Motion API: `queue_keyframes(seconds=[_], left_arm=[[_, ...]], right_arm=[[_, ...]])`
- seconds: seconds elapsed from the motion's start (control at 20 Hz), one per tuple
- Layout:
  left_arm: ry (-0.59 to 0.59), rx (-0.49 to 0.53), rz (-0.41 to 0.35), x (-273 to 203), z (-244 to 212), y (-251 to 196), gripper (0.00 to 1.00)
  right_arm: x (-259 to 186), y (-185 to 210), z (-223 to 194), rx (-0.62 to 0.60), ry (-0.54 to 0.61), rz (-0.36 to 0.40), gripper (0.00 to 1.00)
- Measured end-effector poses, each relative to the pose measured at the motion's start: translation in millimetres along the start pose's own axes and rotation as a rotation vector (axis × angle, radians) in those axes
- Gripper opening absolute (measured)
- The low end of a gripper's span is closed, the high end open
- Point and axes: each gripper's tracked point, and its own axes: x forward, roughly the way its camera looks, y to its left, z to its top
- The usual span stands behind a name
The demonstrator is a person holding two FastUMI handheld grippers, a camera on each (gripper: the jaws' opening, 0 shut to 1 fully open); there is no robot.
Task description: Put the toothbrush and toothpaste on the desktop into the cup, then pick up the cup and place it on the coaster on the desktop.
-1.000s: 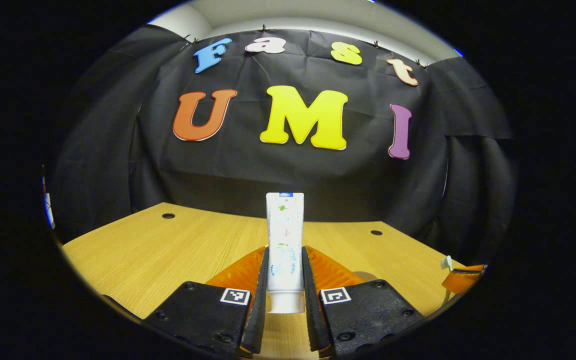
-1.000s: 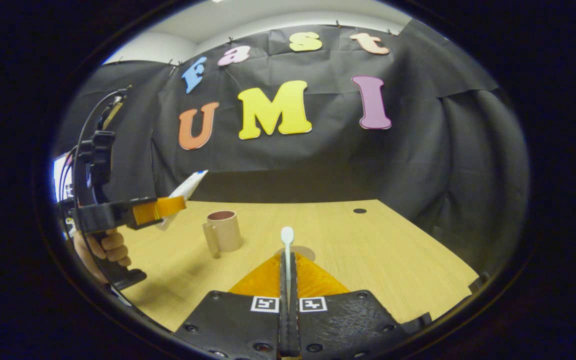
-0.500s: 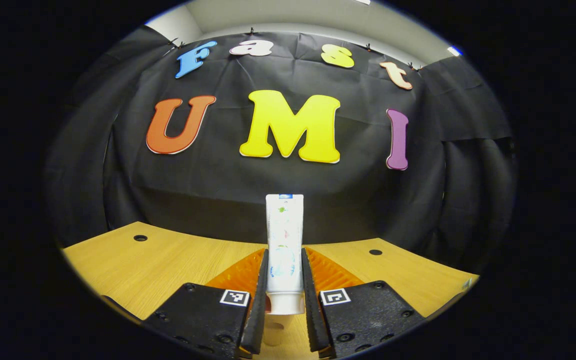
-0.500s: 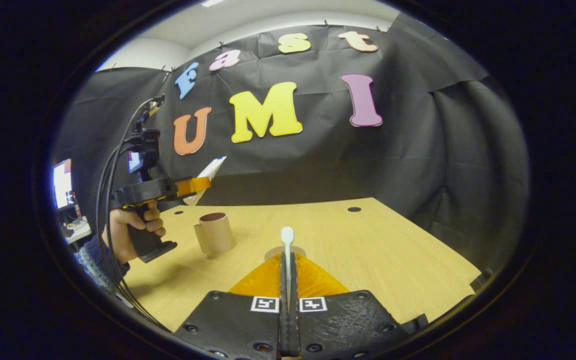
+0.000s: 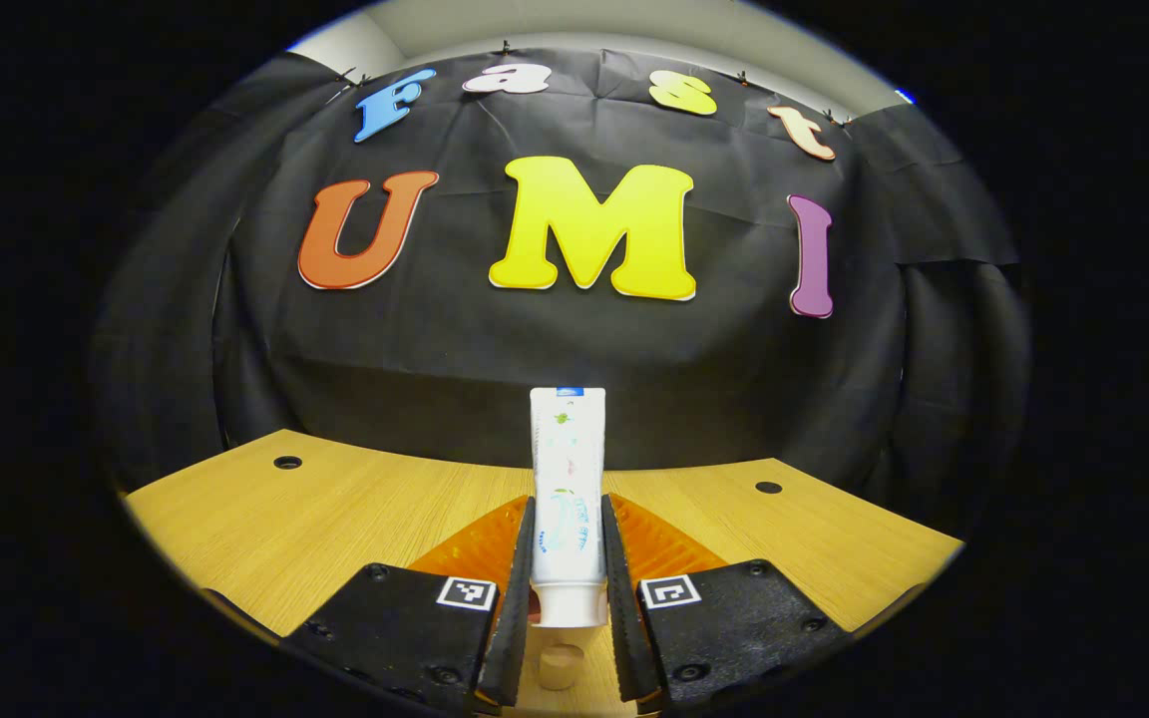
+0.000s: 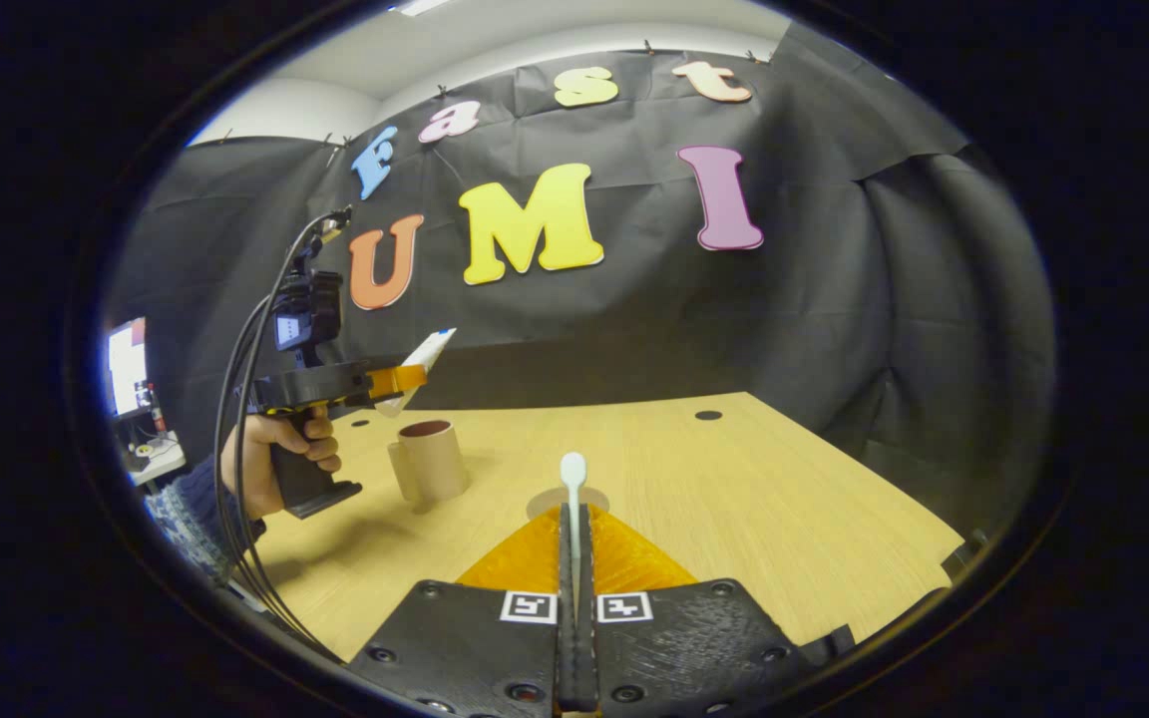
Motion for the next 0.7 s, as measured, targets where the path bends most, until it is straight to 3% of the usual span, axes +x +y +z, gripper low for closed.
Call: queue_keyframes(seconds=[0.7], left_arm=[[0.022, -0.011, 0.019, 10, -10, 8, 0.42]], right_arm=[[4, 2, -15, 0.026, 0.037, 0.021, 0.00]])
